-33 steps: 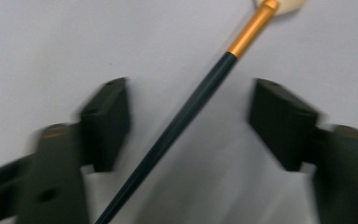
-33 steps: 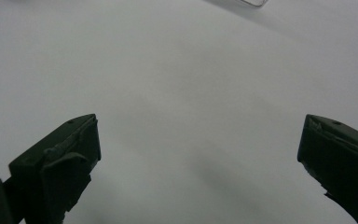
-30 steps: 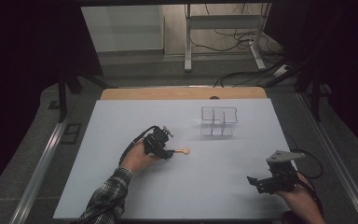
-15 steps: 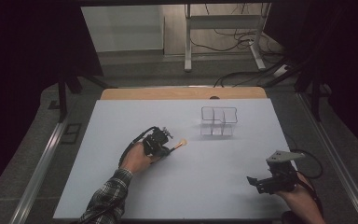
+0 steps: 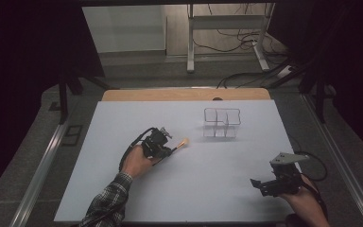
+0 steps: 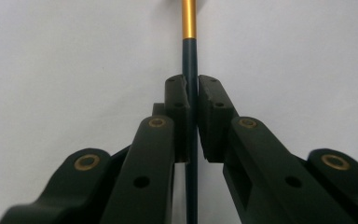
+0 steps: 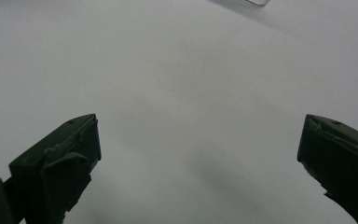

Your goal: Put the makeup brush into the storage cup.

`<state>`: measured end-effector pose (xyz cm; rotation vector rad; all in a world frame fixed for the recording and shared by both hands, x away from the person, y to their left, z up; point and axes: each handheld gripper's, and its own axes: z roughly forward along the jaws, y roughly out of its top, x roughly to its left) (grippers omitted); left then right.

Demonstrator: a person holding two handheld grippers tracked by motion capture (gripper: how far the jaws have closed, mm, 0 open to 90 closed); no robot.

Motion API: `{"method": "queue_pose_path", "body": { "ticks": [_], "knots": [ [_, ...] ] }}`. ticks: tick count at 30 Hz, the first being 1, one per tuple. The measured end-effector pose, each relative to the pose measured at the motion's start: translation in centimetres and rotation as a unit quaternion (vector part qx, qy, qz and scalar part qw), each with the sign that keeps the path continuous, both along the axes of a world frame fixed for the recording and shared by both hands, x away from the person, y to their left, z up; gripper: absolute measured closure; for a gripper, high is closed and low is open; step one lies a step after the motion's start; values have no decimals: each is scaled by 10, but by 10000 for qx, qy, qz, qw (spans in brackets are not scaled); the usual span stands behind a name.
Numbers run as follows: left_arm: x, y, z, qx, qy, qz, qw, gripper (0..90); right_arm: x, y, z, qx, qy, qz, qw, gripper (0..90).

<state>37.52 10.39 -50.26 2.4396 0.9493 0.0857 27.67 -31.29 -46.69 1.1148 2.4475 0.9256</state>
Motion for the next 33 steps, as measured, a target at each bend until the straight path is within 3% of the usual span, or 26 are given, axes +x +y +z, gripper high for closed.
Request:
{"method": "queue_pose_path", "body": {
  "ticks": [7,18,33],
  "knots": [
    [-9,6,14,-428,-130,-25,9990,834,0,0,0,5,2,1,10000,1],
    [-24,11,27,-759,-355,-86,9964,834,0,0,1,20,-14,1,10000,0],
    [-47,17,38,-1253,-620,-59,9902,833,-1,-2,4,193,-69,-20,9998,0]
  ]
}}
